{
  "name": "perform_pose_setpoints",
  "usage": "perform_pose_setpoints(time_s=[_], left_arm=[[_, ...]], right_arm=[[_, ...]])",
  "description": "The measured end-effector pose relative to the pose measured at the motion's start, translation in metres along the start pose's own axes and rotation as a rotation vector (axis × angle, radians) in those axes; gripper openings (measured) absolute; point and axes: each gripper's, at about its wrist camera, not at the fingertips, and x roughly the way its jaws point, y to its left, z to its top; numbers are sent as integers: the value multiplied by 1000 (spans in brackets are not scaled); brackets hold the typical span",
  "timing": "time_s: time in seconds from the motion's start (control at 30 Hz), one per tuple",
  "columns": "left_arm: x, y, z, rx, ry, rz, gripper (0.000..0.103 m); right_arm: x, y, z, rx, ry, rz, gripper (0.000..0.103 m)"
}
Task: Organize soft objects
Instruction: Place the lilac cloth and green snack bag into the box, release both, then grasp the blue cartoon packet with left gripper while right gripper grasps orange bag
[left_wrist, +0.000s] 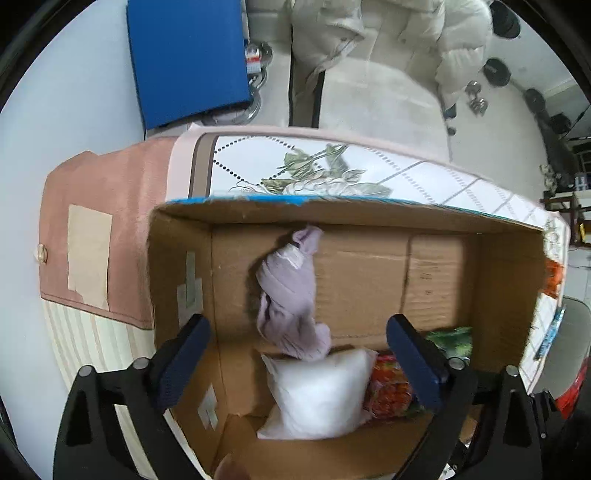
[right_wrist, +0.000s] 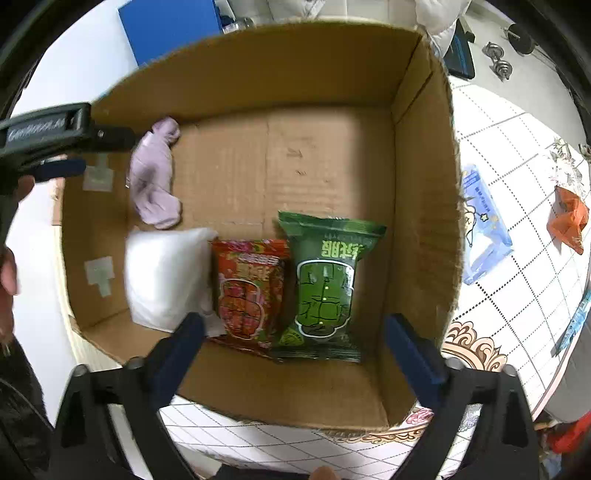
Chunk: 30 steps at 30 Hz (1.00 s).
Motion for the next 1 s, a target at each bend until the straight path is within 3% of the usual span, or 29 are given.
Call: perform_pose_setpoints(time_s=[0.37, 0.67, 1.0], left_arm=[[-52, -16, -83, -9, -148, -20, 101], [-100, -31, -147, -5, -317, 30, 101], [-131, -45, -195, -28, -384, 39, 101]], right_arm=[[-56, 0, -30, -14, -167, -44, 103], [-105, -1, -76, -43, -287, -58, 103], [-142, -7, -123, -54, -351, -10, 103]])
